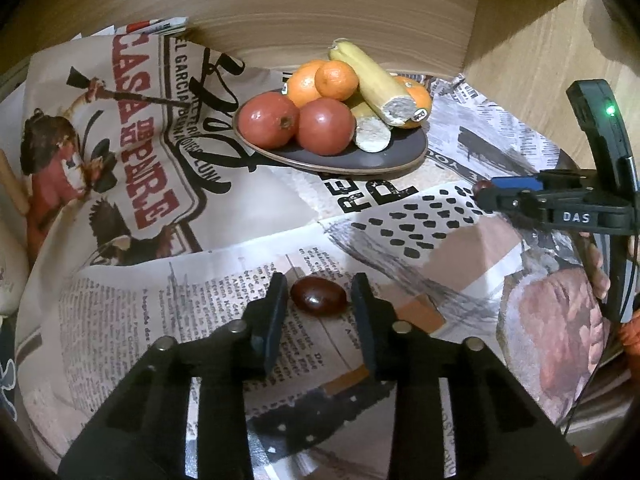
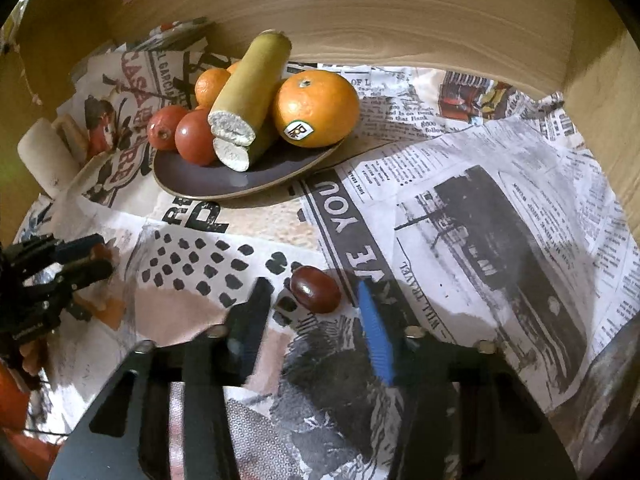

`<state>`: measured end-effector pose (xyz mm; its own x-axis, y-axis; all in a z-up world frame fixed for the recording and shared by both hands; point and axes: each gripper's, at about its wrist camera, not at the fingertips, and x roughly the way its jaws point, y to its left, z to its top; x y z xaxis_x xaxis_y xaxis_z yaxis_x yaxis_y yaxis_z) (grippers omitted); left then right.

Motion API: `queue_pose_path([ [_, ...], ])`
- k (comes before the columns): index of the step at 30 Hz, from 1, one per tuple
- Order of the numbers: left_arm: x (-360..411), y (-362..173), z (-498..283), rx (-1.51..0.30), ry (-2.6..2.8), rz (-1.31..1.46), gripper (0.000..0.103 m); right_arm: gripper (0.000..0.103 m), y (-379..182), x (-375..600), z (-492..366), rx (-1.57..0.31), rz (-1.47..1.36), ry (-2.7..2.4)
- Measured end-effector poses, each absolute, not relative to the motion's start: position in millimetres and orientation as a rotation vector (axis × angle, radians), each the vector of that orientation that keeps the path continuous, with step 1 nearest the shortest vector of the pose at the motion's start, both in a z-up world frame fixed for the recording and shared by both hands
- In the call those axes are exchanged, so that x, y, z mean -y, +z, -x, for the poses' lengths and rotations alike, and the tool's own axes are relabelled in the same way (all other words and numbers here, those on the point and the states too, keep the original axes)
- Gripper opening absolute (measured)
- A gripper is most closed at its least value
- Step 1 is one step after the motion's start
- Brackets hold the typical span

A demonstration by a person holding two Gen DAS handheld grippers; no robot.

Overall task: Organize fruits
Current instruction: 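Move the left tool to the small dark red fruit and grasp it, then carry the dark red fruit to the plate and open the left tool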

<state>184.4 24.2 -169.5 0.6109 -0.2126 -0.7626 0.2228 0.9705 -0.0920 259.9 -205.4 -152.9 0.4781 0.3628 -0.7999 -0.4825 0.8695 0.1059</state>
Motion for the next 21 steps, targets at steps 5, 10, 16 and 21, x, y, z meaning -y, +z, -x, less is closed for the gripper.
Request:
queue_pose_path([
  [5, -25, -168, -186, -0.882, -0.250, -0.009, 0.029, 0.022, -152, 202, -258, -0.925, 0.185, 0.514],
  [10, -33, -159, -185, -0.869, -0.226, -0.014, 0.029, 0.022, -144, 203, -257, -0.900, 0.173, 0.523],
  [16, -39, -137, -191, -0.816, -0.209, -0.005, 0.029, 0.022, -122, 193, -253, -0.824, 0.155, 0.550],
  [21, -40, -123, -201, -0.769, -0.195, -0.018, 0.029, 0.022, -110, 185, -255, -0.790, 0.137, 0.586],
])
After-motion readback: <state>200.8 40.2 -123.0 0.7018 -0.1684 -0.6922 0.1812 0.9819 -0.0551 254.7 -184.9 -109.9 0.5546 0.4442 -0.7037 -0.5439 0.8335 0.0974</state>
